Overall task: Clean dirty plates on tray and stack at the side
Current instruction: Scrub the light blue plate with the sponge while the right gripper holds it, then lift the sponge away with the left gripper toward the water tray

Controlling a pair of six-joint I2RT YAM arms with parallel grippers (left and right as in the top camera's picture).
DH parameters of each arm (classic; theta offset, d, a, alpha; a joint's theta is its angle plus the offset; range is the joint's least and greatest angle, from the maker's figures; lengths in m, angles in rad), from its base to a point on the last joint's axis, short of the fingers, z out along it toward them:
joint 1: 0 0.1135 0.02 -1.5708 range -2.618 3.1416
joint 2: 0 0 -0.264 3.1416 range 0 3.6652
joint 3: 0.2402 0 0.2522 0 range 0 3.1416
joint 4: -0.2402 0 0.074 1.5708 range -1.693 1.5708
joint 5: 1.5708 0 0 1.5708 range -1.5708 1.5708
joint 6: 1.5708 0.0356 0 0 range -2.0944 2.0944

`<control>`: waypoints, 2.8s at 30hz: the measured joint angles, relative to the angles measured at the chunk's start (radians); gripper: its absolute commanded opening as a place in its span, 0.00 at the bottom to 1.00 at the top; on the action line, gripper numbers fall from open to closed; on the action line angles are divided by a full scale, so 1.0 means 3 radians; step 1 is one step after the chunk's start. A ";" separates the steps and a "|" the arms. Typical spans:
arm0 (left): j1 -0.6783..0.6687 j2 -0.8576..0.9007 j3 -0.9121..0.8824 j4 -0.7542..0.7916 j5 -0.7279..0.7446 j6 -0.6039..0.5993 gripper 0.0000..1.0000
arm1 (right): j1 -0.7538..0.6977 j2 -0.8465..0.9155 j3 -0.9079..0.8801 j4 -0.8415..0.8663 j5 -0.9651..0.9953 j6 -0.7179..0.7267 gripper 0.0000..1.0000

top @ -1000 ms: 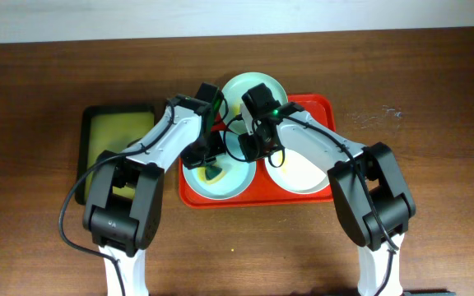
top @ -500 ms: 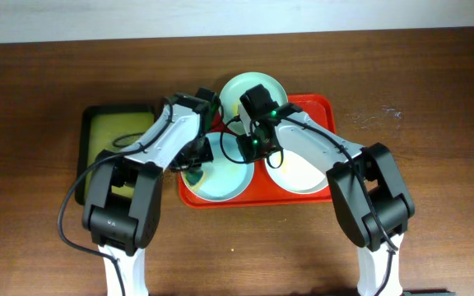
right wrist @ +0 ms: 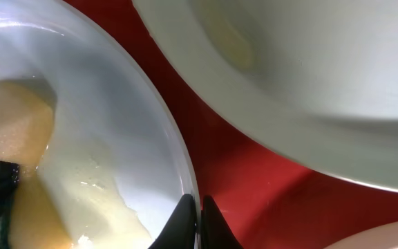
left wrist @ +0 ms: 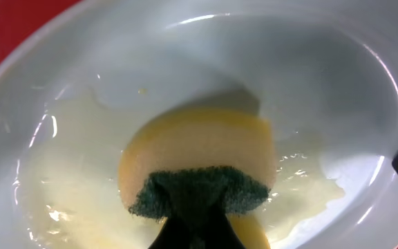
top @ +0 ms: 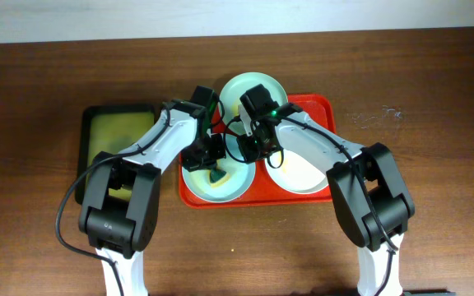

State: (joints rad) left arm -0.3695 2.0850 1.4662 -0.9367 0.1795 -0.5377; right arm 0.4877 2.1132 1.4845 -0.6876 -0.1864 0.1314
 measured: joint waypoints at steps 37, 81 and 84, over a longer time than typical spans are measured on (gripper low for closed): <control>-0.0179 -0.0209 0.0080 -0.0624 -0.1054 0.0034 0.00 | 0.0013 0.0004 0.0000 -0.0013 -0.0047 -0.0001 0.04; 0.0721 -0.1631 -0.0371 0.0169 -0.0937 0.0107 0.00 | 0.0103 0.0058 0.1001 -0.0980 0.0500 -0.0074 0.04; 0.1082 -0.1630 -0.0371 0.0094 -0.0935 0.0107 0.00 | 0.0317 0.0027 0.1280 -0.1283 0.1284 -0.0092 0.04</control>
State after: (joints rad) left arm -0.0448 1.5959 1.3548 -0.9085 -0.1009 -0.5056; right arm 0.5827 2.1212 1.8687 -1.0725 0.1989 0.1040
